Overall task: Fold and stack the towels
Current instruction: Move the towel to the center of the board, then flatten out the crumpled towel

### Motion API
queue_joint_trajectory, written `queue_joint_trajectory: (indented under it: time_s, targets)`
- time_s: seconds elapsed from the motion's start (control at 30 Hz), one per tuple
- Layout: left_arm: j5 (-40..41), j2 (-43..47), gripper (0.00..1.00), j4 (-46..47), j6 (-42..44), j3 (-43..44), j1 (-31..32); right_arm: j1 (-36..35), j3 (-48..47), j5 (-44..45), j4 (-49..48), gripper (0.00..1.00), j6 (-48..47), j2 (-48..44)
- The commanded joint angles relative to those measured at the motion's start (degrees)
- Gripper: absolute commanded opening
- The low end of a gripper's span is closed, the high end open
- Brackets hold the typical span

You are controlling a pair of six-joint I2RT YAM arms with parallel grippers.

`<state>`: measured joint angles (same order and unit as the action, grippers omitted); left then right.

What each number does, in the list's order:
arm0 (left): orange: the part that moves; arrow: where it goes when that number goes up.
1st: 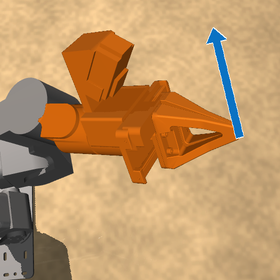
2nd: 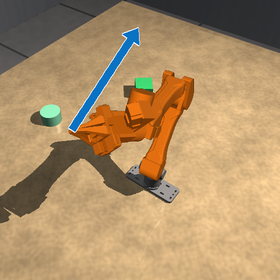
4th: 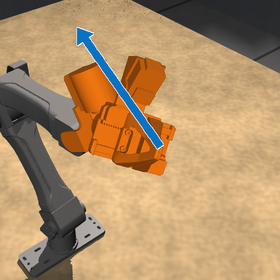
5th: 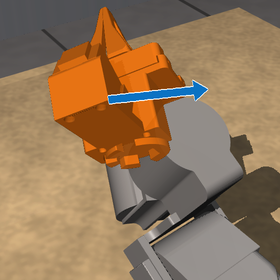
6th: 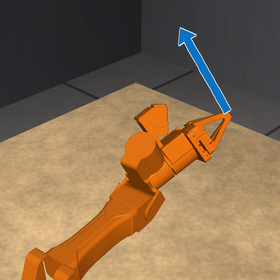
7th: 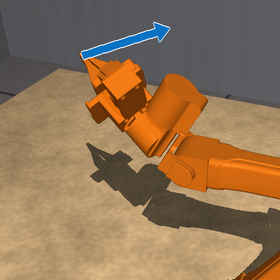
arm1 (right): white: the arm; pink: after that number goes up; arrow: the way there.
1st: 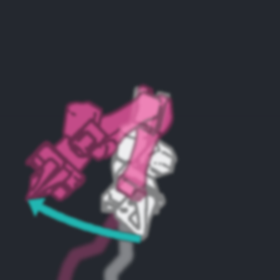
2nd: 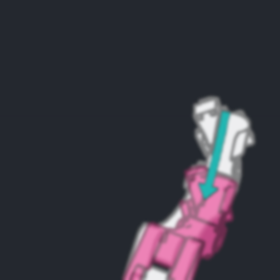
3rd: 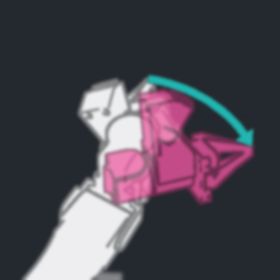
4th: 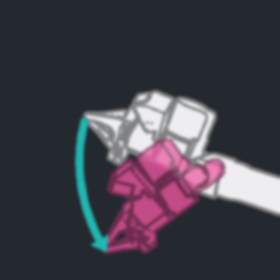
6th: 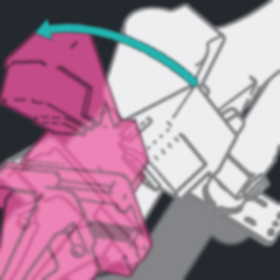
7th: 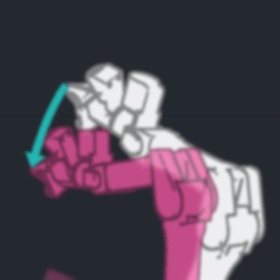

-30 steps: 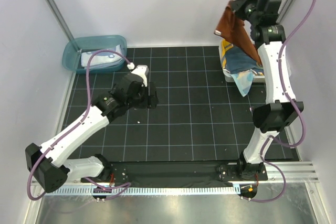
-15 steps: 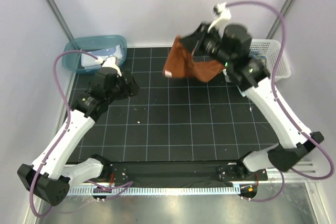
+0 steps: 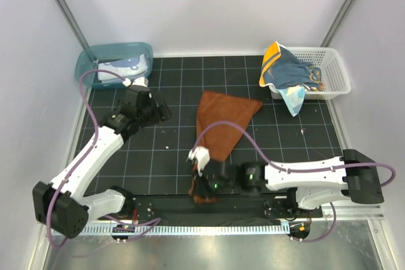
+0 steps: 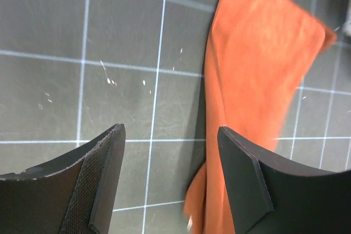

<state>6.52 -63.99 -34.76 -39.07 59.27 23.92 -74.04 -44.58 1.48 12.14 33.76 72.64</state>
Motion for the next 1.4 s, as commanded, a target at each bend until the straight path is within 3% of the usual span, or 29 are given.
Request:
queue_joint_trajectory:
  time_s: [0.0,0.13,0.17,0.2,0.23,0.3,0.43,0.5,0.57,0.67,0.8,0.9,1.13,1.37]
  targets:
    - [-4.15,-2.98,0.72,5.84,-2.33,-1.61,-0.10,-13.28,-2.97,9.23,-5.20,0.01,3.59,-0.14]
    - [-4.24,-10.43,0.72,8.22,-1.98,-0.56,0.68,-18.67,-3.32,11.70,-4.59,0.01,5.79,2.24]
    - [-3.80,-12.20,0.72,8.48,-1.63,0.93,0.77,-19.12,-3.67,12.93,-3.80,0.05,5.97,2.24]
    - [-3.45,-13.52,0.71,8.40,-1.36,1.64,0.69,-19.12,-4.46,14.16,-2.57,0.12,6.40,2.15]
    - [-3.19,-15.01,0.72,8.66,-1.27,2.34,0.86,-19.04,-4.99,18.87,0.83,0.31,6.58,2.15]
    - [-4.23,-19.50,0.71,9.80,-0.75,3.31,0.95,-18.42,-7.18,23.55,7.76,0.44,7.98,1.37]
    - [-8.44,-27.84,0.70,12.08,1.45,7.17,1.74,-10.45,-6.49,32.27,14.66,0.54,12.29,-4.86]
    - [-10.30,-32.07,0.69,13.31,1.80,10.15,2.53,-1.84,-5.09,34.64,17.63,0.56,13.00,-9.42]
    - [-11.70,-35.31,0.69,14.20,2.15,13.05,3.75,7.79,-4.38,35.00,19.23,0.56,12.39,-11.46]
    - [-11.45,-41.99,0.68,13.58,4.78,19.30,5.34,16.18,-2.89,36.23,21.17,0.57,10.98,-13.05]
    - [-11.80,-48.59,0.67,13.32,6.28,24.22,5.61,34.42,1.32,27.22,15.66,0.57,8.26,-13.93]
    - [-11.36,-52.11,0.66,12.62,7.69,26.77,5.70,43.51,3.70,21.22,9.68,0.56,6.06,-11.57]
    - [-11.19,-56.33,0.65,10.77,9.97,28.98,5.96,51.88,3.62,15.32,2.46,0.55,4.47,0.74]
    - [-10.13,-58.18,0.64,10.07,10.77,27.84,6.84,53.65,3.27,14.17,-0.28,0.52,4.47,7.69]
